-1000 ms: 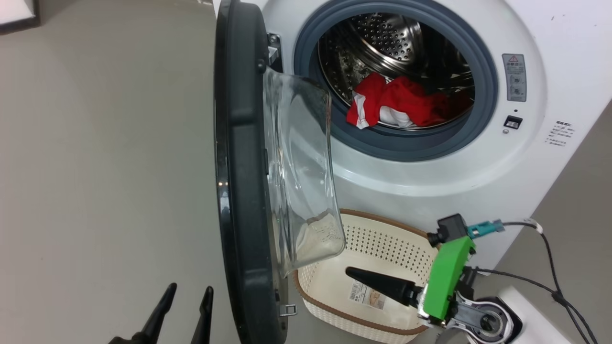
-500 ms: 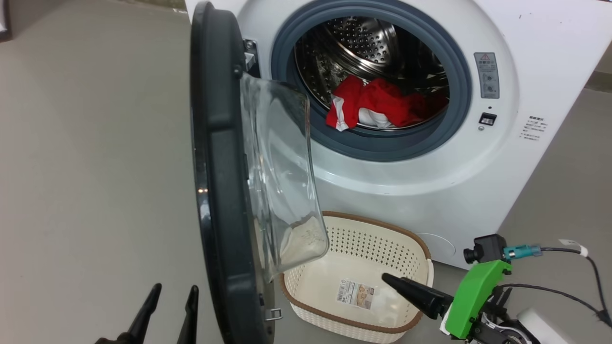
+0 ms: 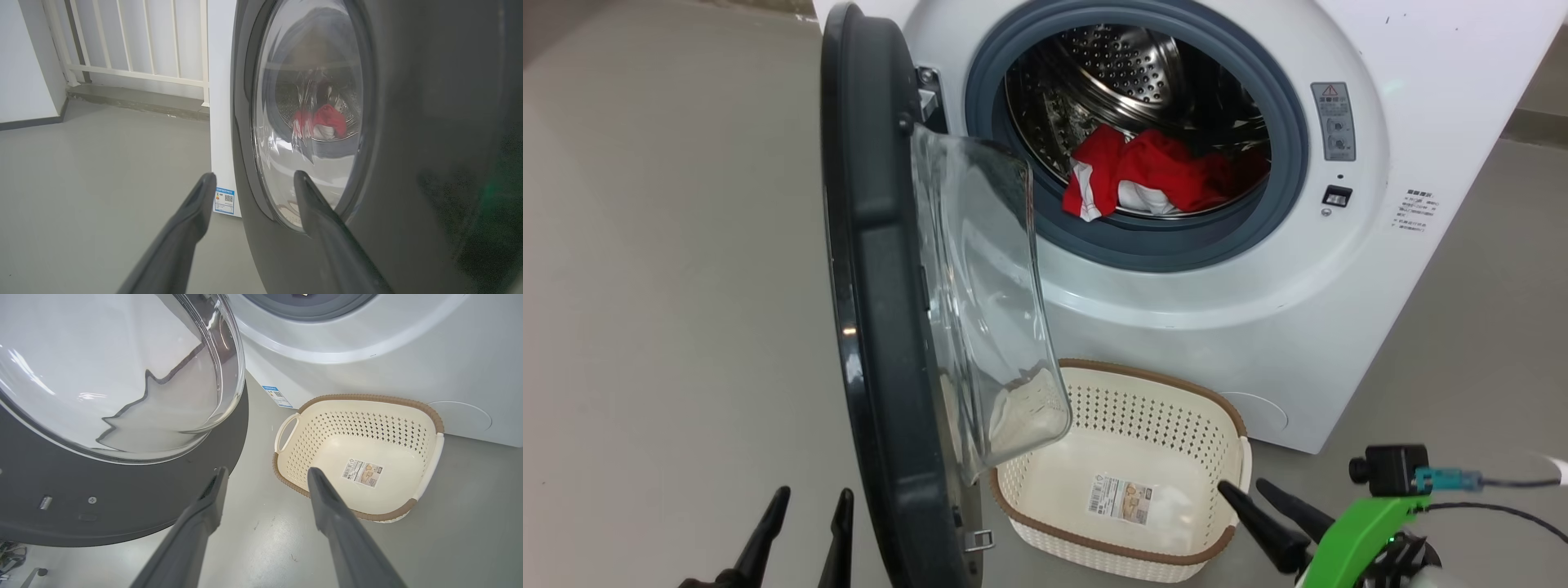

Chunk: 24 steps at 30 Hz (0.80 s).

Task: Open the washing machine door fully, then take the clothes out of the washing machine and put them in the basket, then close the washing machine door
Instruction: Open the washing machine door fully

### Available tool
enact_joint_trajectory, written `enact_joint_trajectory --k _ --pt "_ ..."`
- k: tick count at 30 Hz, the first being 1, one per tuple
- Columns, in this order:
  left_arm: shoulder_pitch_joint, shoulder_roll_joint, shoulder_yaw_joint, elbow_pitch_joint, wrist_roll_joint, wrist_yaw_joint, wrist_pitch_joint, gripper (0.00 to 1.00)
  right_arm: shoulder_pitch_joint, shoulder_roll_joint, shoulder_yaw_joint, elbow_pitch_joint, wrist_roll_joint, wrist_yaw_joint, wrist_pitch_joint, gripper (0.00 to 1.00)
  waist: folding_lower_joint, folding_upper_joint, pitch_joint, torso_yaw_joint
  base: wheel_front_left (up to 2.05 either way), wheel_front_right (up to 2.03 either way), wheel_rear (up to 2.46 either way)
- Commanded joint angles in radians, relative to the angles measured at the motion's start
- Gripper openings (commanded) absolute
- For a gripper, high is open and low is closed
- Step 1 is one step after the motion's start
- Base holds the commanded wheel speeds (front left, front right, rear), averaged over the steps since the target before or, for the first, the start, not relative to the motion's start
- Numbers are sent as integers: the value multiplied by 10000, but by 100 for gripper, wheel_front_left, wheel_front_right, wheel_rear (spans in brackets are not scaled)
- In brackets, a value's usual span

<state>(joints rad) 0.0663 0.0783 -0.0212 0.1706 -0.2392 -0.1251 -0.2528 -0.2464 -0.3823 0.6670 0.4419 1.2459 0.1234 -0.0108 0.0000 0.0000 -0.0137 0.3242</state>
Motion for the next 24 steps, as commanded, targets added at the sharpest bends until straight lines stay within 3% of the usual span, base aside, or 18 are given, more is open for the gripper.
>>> enact_joint_trajectory --k 1,8,13,16,24 --pt "-180 39 379 -176 -30 -56 -90 100 -83 -258 341 -16 -271 73 -462 100 0 0 17 -11 0 0 0" --pt "-217 3 419 -117 19 -56 -90 100 -273 -275 1263 878 -735 73 -1970 100 0 0 67 -59 0 0 0" --pt "-228 -23 466 -111 44 -56 -90 100 -439 -198 1164 1135 -990 73 -2469 100 0 0 67 -110 0 0 0" --pt "-223 -30 492 -115 51 -56 -90 100 -529 -169 735 1065 -1418 73 -2498 100 0 0 69 -146 0 0 0" --pt "-226 -61 515 -162 65 -56 -90 100 175 400 -1591 121 -4264 73 -2507 100 0 0 79 -181 0 0 0"
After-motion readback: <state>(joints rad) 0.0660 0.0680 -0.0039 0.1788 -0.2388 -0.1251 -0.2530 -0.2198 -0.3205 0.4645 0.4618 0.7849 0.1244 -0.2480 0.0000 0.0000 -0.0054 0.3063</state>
